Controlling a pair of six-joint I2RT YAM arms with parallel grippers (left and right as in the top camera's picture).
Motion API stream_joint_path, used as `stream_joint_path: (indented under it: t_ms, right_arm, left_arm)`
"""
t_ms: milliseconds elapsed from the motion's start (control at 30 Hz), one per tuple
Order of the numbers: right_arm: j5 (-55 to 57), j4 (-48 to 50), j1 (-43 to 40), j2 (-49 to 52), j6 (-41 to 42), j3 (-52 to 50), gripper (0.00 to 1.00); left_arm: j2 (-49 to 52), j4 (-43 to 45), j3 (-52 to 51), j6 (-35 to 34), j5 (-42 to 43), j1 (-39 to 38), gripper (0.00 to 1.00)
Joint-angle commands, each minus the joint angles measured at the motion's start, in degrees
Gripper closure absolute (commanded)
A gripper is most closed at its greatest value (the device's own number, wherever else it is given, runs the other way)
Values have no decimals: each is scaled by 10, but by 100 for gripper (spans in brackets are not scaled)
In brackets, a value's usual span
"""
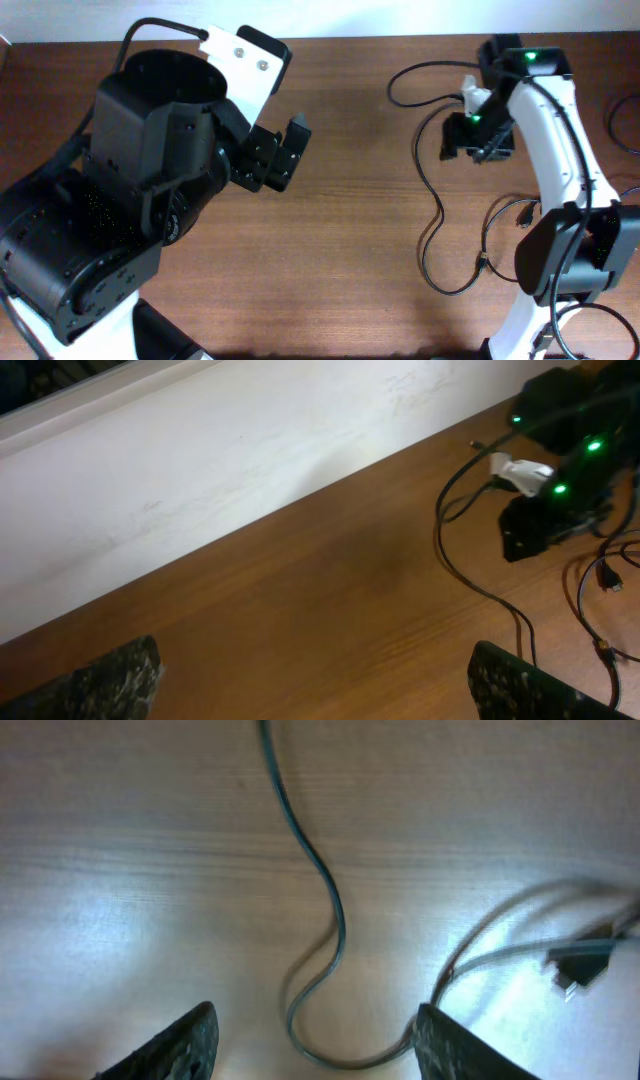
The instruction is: Untangle cables
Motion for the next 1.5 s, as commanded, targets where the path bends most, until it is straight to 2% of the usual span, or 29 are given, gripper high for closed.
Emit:
stream_joint_path:
  t_ms: [0,100,167,233,300,367,467,567,667,733,900,1000,1100,1200,1267,1400,1467]
  right_arm:
    - [49,76,22,-61,-26,20,37]
    - [49,175,20,-127,-54,82,36]
    - [49,236,20,-157,-83,125,28]
    - [49,311,21,-182,-105,167,14]
    - [49,367,21,-195,-119,189,9]
    - [48,390,21,-202,-133,201,9]
    - [53,361,16,-211,-176,196,9]
    - [53,370,3,-255,-176,134,9]
    - [71,436,1,-333,-177,17,8]
    - [83,492,1,-391,-177,-74,4]
    - [83,596,1,-492,-174,-242,2]
    - [83,624,1,-519,-175,-291,2]
    - [83,626,1,-523,-156,-297,2]
    - [95,623,1,-523,-155,-297,2]
    - [117,622,1,-523,-156,-298,2]
    - [139,617,1,-532,-156,-298,2]
    - [139,617,1,-542,-156,-302,2]
  left_arm:
    - [-1,0,0,-2,4,2,1]
    - [-1,0,0,2,4,2,1]
    - [-1,0,0,2,4,2,1]
    - [-1,0,0,2,4,2,1]
    - [-1,0,0,2,4,2,1]
    - [-1,0,0,2,4,2,1]
    - [-1,2,0,6,-12,2,1]
    - [-1,26,0,6,-87,2,1]
    - [-1,91,0,7,-194,2,1]
    - [0,162,0,35,-251,2,1]
    - [15,377,0,176,-266,2,1]
    - [20,401,-16,231,-270,2,1]
    - [-12,379,-106,207,-260,2,1]
    - [-76,422,-253,208,-263,3,1]
    - [-151,497,-406,216,-265,12,1]
    - [-287,639,-641,218,-267,38,1]
    - [-344,694,-718,218,-267,53,1]
